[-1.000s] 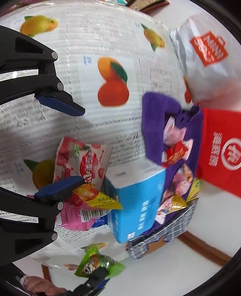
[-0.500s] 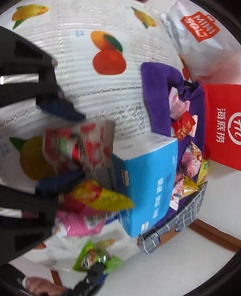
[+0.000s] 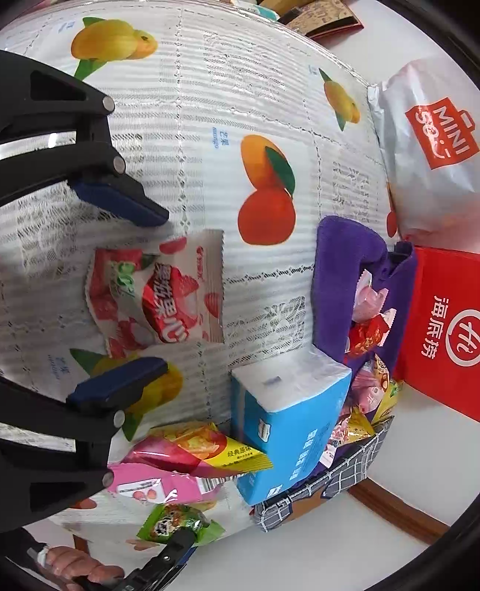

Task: Organize snacks
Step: 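Grasp the pink strawberry candy bag with the left tool while the right holds the green bag, then carry both held snack bags up toward the purple towel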

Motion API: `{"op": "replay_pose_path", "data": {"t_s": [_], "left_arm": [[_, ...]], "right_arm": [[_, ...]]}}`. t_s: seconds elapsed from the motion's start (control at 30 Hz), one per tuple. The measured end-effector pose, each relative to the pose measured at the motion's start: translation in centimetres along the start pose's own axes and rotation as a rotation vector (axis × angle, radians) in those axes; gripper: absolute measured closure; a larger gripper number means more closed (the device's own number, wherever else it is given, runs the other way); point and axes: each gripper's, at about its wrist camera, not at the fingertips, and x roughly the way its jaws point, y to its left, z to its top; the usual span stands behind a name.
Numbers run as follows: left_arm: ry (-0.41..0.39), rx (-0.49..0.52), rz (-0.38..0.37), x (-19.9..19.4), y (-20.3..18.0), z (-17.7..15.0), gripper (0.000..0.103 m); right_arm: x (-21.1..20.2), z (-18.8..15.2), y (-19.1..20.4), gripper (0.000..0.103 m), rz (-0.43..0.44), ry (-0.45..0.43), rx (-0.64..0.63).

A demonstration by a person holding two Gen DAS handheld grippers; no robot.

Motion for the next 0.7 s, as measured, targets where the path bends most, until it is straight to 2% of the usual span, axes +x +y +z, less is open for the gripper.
{"op": "replay_pose_path", "data": {"t_s": [0.1,0.13,0.17,0.37,0.57,0.7], "left_arm": [[-0.022,-0.017,0.041,0.3,-0.5,0.1,0.032],[-0.039,-0.029,0.057,0.2,-0.6,0.0,0.040],[-0.064,-0.031,0.082,0.2,-0.7,-0.1,0.054],[-0.147,-0.034,0.085,-0.1,-0.4,-1.0,0.056],[-0.221,-0.020,0.118,-0.2,-0.9,-1.9,0.054],[-0.215,-0.008,0.128,-0.2,-1.1,-1.8,0.054]], "right_arm": [[0.1,-0.1,0.0,0.057,0.002,0.000,0.002],[0.2,-0.2,0.0,0.057,0.002,0.000,0.003],[0.3,-0.2,-0.1,0.057,0.002,0.002,0.002],[1.0,-0.7,-0.4,0.057,-0.030,-0.029,-0.015],[1.7,-0.9,-0.6,0.057,-0.048,-0.089,-0.041],[2.7,-1.0,-1.0,0.057,-0.052,-0.086,-0.034]]}}
